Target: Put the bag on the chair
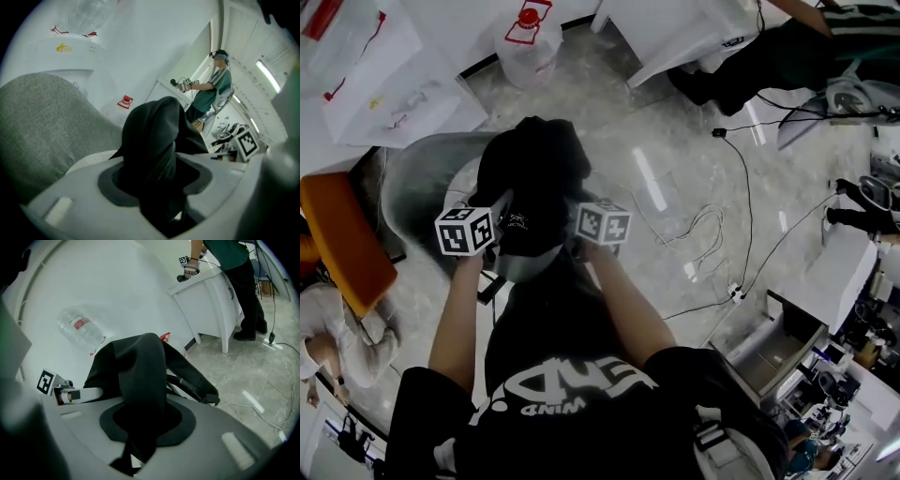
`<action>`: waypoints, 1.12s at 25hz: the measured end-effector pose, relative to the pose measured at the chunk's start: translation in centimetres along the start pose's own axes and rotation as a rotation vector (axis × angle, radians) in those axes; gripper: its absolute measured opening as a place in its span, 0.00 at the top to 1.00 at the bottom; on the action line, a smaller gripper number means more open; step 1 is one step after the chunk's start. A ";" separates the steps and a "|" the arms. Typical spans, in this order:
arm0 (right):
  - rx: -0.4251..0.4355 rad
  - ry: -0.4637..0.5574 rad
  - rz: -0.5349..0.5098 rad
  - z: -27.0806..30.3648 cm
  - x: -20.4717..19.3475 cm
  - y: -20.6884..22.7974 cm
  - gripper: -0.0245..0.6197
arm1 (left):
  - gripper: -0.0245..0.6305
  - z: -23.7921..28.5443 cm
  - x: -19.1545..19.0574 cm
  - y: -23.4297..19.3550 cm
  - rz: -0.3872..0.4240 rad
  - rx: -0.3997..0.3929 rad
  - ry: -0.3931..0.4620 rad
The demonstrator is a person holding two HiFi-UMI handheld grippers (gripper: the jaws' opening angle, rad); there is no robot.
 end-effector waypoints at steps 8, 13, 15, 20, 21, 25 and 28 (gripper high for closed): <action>-0.056 0.044 0.001 -2.1 -0.6 -1.1 0.66 | 0.27 -1.1 -0.7 2.1 0.055 0.049 -0.006; -0.063 0.087 0.000 -4.2 -1.4 -2.2 0.56 | 0.21 -2.9 -1.5 3.3 0.060 0.066 0.010; -0.076 0.113 -0.007 -5.3 -1.7 -2.7 0.56 | 0.21 -3.8 -1.9 3.7 0.063 0.075 0.023; -0.076 0.166 -0.032 -8.0 -3.1 -4.8 0.56 | 0.20 -6.9 -3.0 4.9 0.082 0.064 0.077; -0.073 0.175 -0.038 -8.6 -3.7 -5.4 0.56 | 0.20 -7.6 -3.6 5.3 0.087 0.058 0.085; -0.056 0.215 -0.078 -11.1 -6.4 -8.5 0.56 | 0.20 -10.8 -5.6 7.1 0.127 0.029 0.125; -0.042 0.250 -0.096 -12.9 -8.3 -10.8 0.56 | 0.20 -13.2 -7.2 8.2 0.155 0.001 0.157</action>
Point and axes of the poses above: the fingertips, and each gripper's own axes: z forward along the fingers, y to its right, x out of its top, the point moved 10 cm from there along -z, backward along the fingers, and after that the axes turned 11 degrees about -y, right-handed, at the moved point
